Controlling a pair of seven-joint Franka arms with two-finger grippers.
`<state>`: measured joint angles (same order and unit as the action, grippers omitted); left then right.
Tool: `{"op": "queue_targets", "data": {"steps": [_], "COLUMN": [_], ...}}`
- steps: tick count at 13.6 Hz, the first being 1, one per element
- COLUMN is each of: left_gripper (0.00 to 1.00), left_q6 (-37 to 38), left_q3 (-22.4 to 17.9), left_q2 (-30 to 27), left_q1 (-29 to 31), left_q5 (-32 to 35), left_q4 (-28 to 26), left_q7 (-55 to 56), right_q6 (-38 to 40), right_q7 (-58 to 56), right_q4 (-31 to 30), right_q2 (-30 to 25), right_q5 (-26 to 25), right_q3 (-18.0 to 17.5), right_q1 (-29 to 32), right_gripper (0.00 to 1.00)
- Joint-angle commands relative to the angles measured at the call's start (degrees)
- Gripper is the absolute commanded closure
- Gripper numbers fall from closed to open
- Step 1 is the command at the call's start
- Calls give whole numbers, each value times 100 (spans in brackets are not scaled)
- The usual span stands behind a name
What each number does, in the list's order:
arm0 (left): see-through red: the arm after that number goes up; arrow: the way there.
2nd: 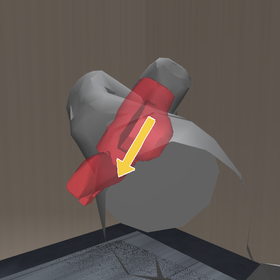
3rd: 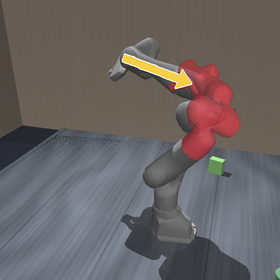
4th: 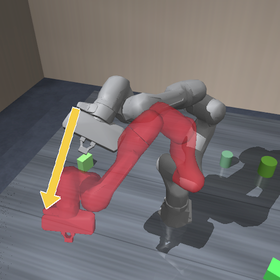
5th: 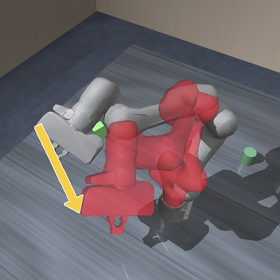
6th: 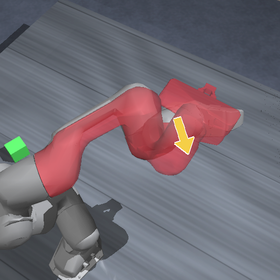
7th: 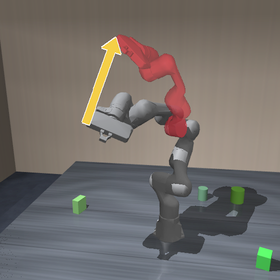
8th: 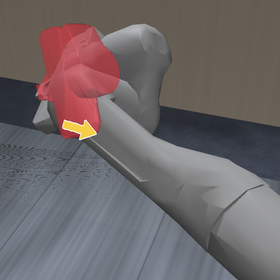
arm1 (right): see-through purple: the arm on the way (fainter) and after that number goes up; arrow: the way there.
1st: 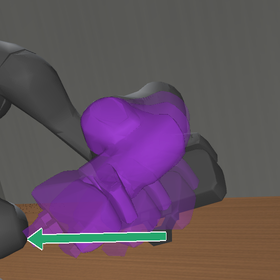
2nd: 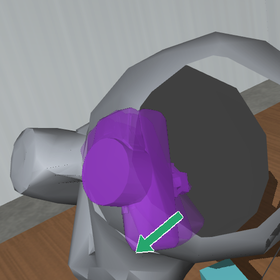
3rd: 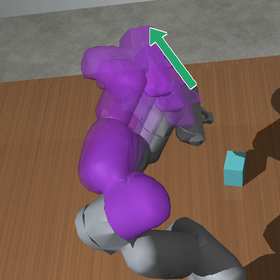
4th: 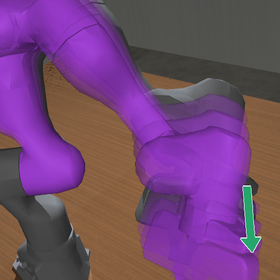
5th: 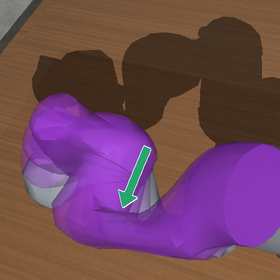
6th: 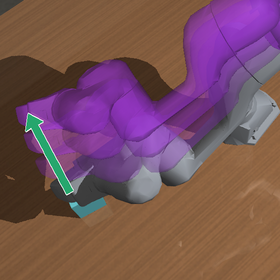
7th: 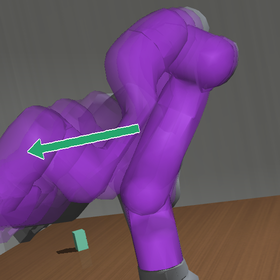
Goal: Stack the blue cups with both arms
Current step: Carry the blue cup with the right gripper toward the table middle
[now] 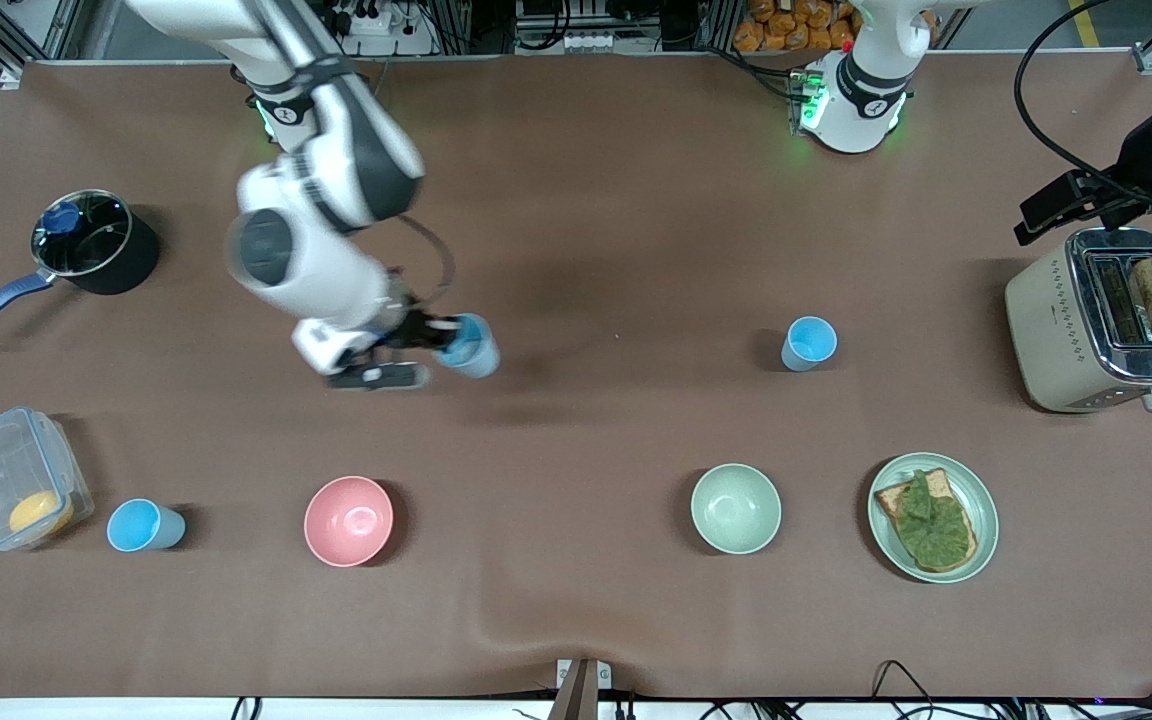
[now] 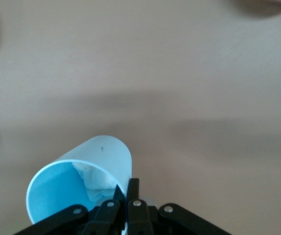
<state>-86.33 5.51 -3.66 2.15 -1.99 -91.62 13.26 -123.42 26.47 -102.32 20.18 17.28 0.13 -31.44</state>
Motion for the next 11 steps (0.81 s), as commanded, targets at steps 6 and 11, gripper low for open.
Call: {"op": "queue_targets", "data": {"steps": [6, 11], "left_gripper": [0, 0], "left_q6": [72, 81], "left_q3": [20, 20], "left_q2": [-38, 14], "left_q1": [40, 5], "left_q5": [-83, -65], "left_q4": [83, 83], "left_q7": [45, 62], "right_q6": [29, -321], "right_q7": [1781, 2142], "right_q4": [1048, 1109], "right_q2": [1452, 1620], "right_q5": [-498, -444], "right_q3": [93, 84], "right_q1": [-1109, -1408], "right_gripper": [100, 100]}}
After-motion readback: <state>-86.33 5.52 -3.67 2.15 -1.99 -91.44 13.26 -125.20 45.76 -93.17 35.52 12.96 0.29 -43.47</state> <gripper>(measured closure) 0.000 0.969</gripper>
